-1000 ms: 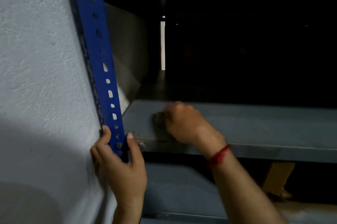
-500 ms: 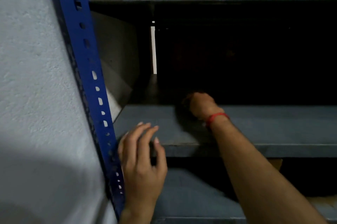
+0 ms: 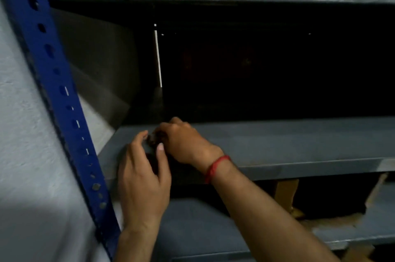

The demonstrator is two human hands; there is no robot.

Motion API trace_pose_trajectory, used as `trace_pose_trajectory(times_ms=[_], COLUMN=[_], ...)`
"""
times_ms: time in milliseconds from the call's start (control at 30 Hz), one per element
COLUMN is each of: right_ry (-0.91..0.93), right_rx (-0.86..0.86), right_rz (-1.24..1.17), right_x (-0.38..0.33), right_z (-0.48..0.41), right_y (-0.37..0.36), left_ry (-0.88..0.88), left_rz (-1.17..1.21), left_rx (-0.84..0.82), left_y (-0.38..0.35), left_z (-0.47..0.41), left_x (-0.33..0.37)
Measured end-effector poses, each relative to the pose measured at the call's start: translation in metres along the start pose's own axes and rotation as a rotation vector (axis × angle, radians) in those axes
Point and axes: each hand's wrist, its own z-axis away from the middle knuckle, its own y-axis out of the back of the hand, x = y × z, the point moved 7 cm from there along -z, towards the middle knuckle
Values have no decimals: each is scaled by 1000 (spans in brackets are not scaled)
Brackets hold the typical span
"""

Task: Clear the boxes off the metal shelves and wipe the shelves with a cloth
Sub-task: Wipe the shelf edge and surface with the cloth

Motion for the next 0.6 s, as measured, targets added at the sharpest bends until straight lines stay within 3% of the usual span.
trace_pose_trajectory(times_ms=[133,300,433,600], right_ry=[-151,-309,-169,90], right_rx=[78,75,43,50], right_rz=[95,157,71,-90], right_x=[94,169,126,64], right_z=[-15,49,104,91], right_y=[29,80,82,57], left_ry=[-4,-105,-222,-102], left_rz=[-141,-199,-205,-121], left_rx=[-49,-88,-150,-265], left_y=[-7,-32,-68,-72], left_z=[-2,-6,-10,-12], left_x=[-1,27,65,52])
